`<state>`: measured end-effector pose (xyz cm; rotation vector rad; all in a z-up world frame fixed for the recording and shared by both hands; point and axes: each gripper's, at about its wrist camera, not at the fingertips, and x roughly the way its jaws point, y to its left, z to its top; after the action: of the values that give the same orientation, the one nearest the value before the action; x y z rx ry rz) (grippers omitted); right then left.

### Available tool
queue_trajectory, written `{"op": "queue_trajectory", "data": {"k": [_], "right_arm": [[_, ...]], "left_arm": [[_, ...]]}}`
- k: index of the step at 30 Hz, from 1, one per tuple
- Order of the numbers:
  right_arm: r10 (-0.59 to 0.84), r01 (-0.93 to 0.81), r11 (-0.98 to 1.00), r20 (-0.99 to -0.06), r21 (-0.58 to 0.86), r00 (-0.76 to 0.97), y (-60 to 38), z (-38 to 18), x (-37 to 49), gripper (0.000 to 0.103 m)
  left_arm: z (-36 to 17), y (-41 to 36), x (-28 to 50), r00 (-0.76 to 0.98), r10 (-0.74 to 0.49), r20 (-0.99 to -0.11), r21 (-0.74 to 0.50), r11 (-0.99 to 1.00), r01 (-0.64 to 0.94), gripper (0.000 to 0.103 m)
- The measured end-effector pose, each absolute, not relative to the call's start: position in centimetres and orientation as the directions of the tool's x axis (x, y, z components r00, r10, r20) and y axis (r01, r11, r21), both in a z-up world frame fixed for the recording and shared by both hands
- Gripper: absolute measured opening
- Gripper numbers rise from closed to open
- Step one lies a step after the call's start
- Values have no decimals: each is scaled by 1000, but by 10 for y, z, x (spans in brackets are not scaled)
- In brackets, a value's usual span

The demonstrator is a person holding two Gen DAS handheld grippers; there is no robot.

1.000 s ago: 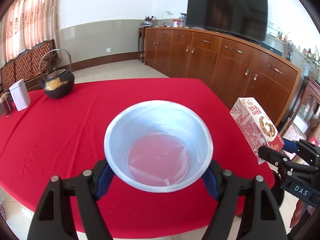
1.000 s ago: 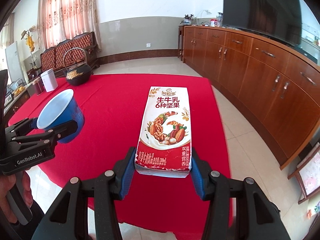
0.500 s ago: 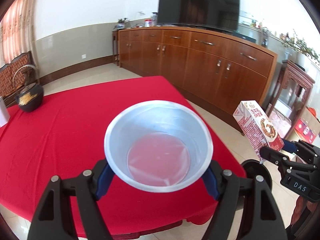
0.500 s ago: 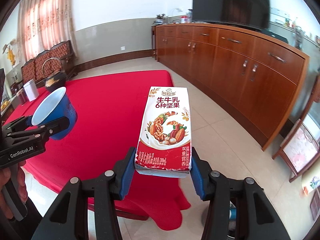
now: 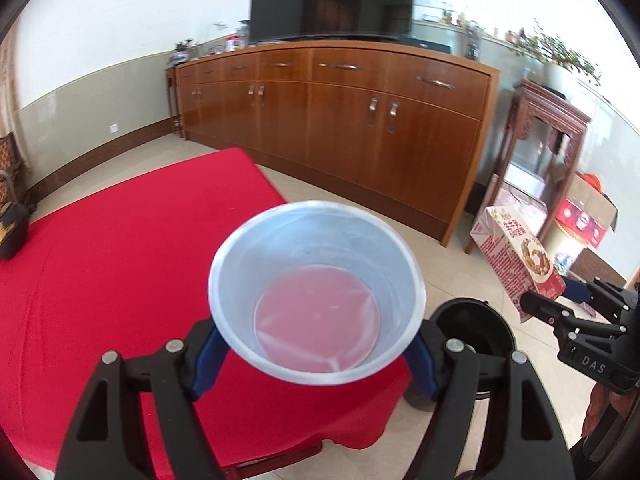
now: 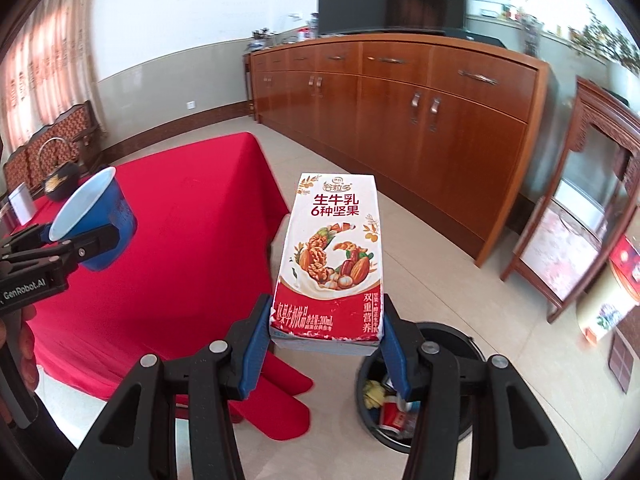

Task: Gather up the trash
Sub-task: 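Carry blue cup and milk carton over the black bin and open both grippers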

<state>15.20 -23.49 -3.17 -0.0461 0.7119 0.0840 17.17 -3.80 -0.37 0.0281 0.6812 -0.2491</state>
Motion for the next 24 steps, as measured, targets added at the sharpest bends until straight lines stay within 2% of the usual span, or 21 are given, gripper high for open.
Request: {"op": "queue_trajectory", "data": {"k": [17, 24], "right_arm": [[-41, 58, 998, -710, -1, 703, -347, -75, 119, 53], [-70, 88, 996, -746, -16, 662, -386, -102, 110, 53]], "left_arm": [[-38, -162, 171, 628, -367, -686, -42, 882, 470, 77], [-65, -201, 176, 569, -385, -727, -41, 851, 524, 77]]}}
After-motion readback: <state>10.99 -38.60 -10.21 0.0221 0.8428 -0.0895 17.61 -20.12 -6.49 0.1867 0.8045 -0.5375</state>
